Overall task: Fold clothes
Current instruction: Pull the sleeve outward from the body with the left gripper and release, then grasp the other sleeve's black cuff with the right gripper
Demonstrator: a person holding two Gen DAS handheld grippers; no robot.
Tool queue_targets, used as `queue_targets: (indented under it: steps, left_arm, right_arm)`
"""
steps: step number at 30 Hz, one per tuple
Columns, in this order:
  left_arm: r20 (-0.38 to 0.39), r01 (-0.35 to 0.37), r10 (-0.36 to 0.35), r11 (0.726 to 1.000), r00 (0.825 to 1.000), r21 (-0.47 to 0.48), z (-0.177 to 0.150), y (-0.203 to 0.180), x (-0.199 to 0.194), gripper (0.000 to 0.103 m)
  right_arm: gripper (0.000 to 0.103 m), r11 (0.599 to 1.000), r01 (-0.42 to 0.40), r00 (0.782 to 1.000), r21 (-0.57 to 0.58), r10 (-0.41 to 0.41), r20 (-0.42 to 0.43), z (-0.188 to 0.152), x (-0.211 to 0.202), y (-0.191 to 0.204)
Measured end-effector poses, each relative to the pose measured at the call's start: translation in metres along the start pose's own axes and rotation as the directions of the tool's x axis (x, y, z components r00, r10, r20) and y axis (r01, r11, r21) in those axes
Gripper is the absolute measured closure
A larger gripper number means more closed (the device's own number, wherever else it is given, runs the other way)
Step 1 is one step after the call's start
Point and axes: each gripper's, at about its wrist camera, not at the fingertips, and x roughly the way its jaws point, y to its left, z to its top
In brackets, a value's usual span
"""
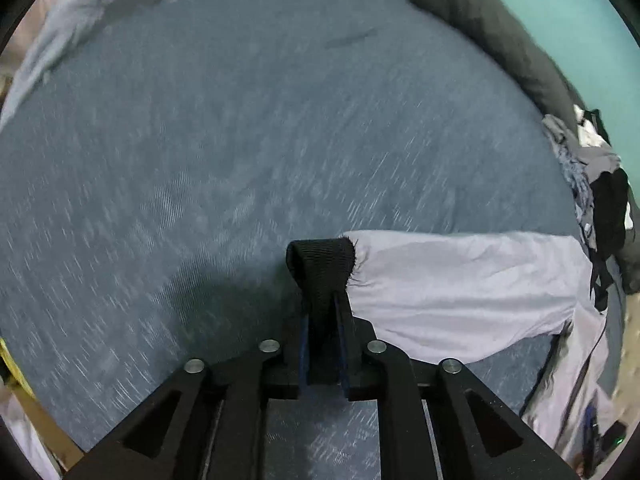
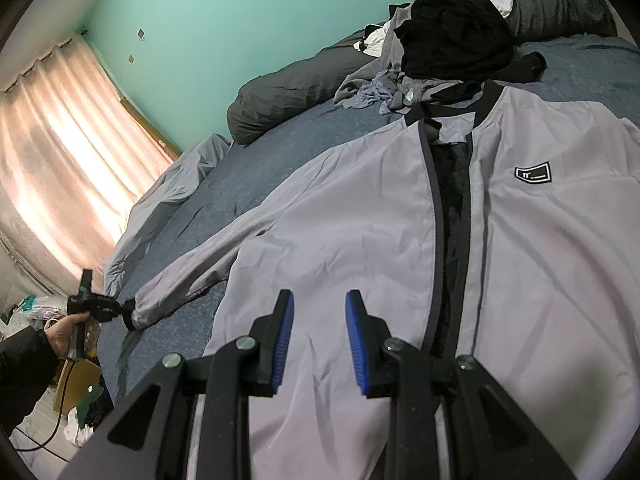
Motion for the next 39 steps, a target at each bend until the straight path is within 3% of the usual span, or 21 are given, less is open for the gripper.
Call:
queue_targets:
  steps: [3,11,13,14,15,19,26,32,35,39]
  left_arm:
    - [0.025,0.012,-0.012,1.000,1.000,0.001,0.002,-0.003,-0.016,0.070]
    - [0.075,0.055,-0.068,0.984,0.995,0.169,-0.024,-0.038,-0.056,0.065]
    - [0.052,0.107,-0.121,0.971,0.991,0.213,-0.040,-0.055,-0.058,0.063]
    - [0.039,0.134,-0.147,0.963,0.988,0.233,-0.047,-0.064,-0.059,0.063]
    - [0.015,0.163,-0.173,0.953,0.985,0.254,-0.057,-0.075,-0.057,0.063]
    - [-0.094,0.279,-0.263,0.903,0.960,0.328,-0.102,-0.118,-0.051,0.061]
    - [-0.229,0.369,-0.296,0.823,0.927,0.431,-0.171,-0.187,-0.035,0.060]
    - [-0.253,0.400,-0.314,0.792,0.915,0.462,-0.192,-0.233,-0.028,0.058]
    - [-0.263,0.407,-0.316,0.785,0.912,0.467,-0.197,-0.253,-0.020,0.058]
    - [-0.271,0.411,-0.314,0.773,0.910,0.484,-0.201,-0.277,-0.017,0.057]
  right_arm:
    - [0.077,1.000,0.017,1.000,-0.001,-0.017,-0.008,0.000,-0.002,0.000]
    - [0.077,0.991,0.134,0.982,0.008,-0.132,-0.136,0.003,-0.031,-0.024]
    - [0.073,0.983,0.183,0.971,0.017,-0.178,-0.158,0.003,-0.048,-0.036]
    - [0.062,0.978,0.205,0.965,0.026,-0.198,-0.173,0.002,-0.054,-0.041]
    - [0.059,0.975,0.221,0.959,0.037,-0.210,-0.192,0.001,-0.061,-0.047]
    - [0.058,0.956,0.291,0.934,0.026,-0.278,-0.222,-0.002,-0.095,-0.062]
    - [0.057,0.916,0.383,0.920,0.119,-0.366,-0.140,0.010,-0.179,-0.115]
    - [0.055,0.807,0.527,0.845,0.268,-0.532,-0.059,0.028,-0.265,-0.193]
    - [0.055,0.739,0.539,0.815,0.404,-0.579,-0.028,0.033,-0.311,-0.241]
    - [0.055,0.631,0.574,0.744,0.522,-0.668,-0.011,0.034,-0.359,-0.293]
